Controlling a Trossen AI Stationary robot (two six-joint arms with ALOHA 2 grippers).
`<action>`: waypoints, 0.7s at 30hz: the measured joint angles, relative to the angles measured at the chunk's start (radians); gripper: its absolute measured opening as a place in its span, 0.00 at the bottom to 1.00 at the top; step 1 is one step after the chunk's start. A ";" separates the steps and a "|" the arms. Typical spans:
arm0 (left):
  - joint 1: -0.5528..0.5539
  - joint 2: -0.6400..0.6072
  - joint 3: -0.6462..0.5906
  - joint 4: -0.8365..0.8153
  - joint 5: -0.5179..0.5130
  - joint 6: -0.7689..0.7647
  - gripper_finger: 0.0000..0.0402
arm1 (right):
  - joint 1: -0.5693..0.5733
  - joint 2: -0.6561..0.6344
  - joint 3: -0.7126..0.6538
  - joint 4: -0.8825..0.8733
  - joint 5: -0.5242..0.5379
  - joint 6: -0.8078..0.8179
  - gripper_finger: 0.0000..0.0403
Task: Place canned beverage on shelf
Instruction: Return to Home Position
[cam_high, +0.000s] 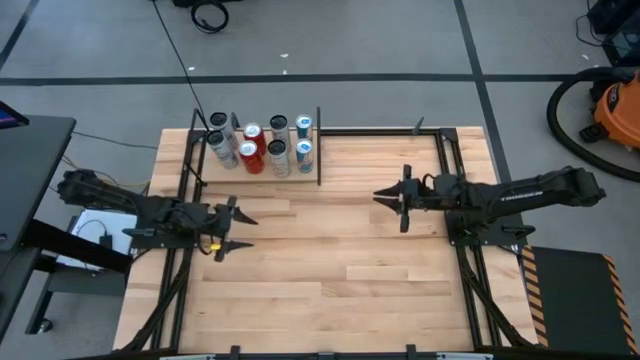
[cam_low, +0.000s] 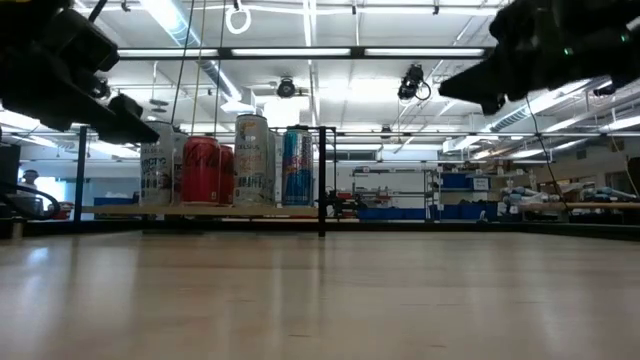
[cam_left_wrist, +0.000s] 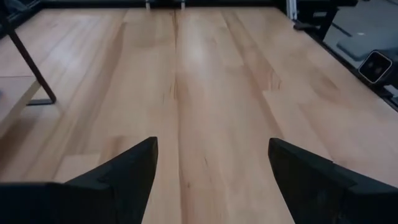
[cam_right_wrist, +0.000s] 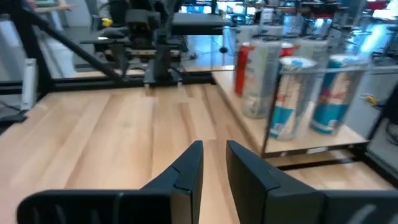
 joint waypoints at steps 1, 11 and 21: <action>0.000 0.000 -0.012 0.016 0.000 -0.001 0.76 | 0.000 0.000 -0.024 0.033 -0.015 0.000 0.20; 0.002 0.000 -0.122 0.201 0.038 0.023 0.76 | 0.000 0.000 -0.161 0.178 -0.089 -0.024 0.20; 0.002 0.001 -0.122 0.199 0.038 0.023 0.76 | 0.000 0.001 -0.262 0.235 -0.089 -0.032 0.20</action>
